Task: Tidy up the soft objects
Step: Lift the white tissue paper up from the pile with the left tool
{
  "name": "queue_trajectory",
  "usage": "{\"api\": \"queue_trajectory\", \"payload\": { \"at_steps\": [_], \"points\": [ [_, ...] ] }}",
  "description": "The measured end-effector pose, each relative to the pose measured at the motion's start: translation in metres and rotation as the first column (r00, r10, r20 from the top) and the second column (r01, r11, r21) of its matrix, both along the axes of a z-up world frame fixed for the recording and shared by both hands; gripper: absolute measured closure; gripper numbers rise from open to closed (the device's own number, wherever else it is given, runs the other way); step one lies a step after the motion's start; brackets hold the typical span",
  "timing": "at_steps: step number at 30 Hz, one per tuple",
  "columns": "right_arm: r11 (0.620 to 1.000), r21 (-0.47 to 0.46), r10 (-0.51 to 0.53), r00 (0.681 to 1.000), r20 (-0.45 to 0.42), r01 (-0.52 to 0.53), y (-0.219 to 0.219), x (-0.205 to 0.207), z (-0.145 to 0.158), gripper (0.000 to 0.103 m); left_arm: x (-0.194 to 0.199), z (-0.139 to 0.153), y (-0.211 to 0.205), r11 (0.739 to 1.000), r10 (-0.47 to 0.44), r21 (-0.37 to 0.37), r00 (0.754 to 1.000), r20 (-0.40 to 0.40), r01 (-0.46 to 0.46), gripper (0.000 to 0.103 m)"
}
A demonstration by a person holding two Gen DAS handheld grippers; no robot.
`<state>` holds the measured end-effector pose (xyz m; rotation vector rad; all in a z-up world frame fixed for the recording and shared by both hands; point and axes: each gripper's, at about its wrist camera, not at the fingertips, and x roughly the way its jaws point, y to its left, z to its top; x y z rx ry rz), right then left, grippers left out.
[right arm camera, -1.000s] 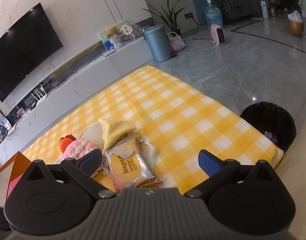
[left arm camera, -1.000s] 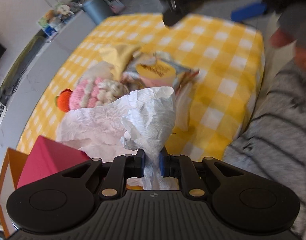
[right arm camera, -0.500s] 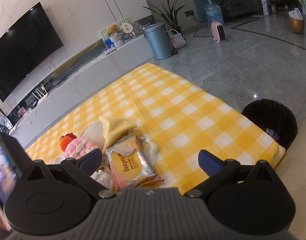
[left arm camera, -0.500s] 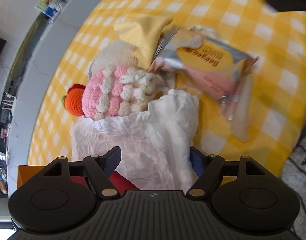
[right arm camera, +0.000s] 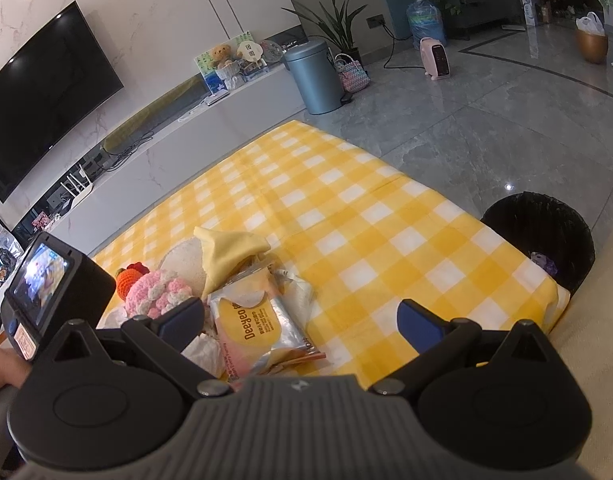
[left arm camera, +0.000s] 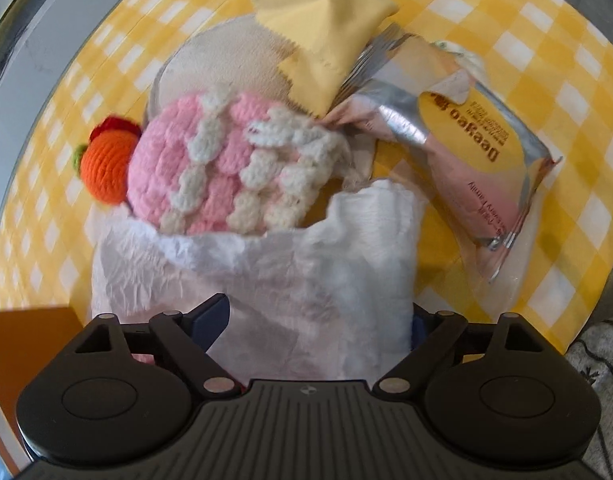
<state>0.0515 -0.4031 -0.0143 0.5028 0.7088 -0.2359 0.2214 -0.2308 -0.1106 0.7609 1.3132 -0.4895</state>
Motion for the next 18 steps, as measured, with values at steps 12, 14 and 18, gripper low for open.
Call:
{"api": "queue_trajectory", "payload": {
  "at_steps": [12,14,18],
  "points": [
    [1.0,0.005,0.008,1.0,0.005,-0.008,0.001,0.0,-0.001,0.003,-0.021,0.007,-0.007,0.992,0.047,-0.114,0.995,-0.083,-0.057,0.084],
    [1.0,0.012,0.005,1.0,0.003,-0.005,0.0,0.0,-0.002,0.003,-0.032,0.011,-0.007,0.987,0.039,-0.151,0.992,-0.121,-0.057,0.085],
    [1.0,0.016,0.001,1.0,0.004,-0.001,-0.002,0.001,-0.002,0.003,-0.058,0.023,-0.007,0.965,-0.008,-0.259,0.976,-0.216,-0.05,0.088]
  ]
}}
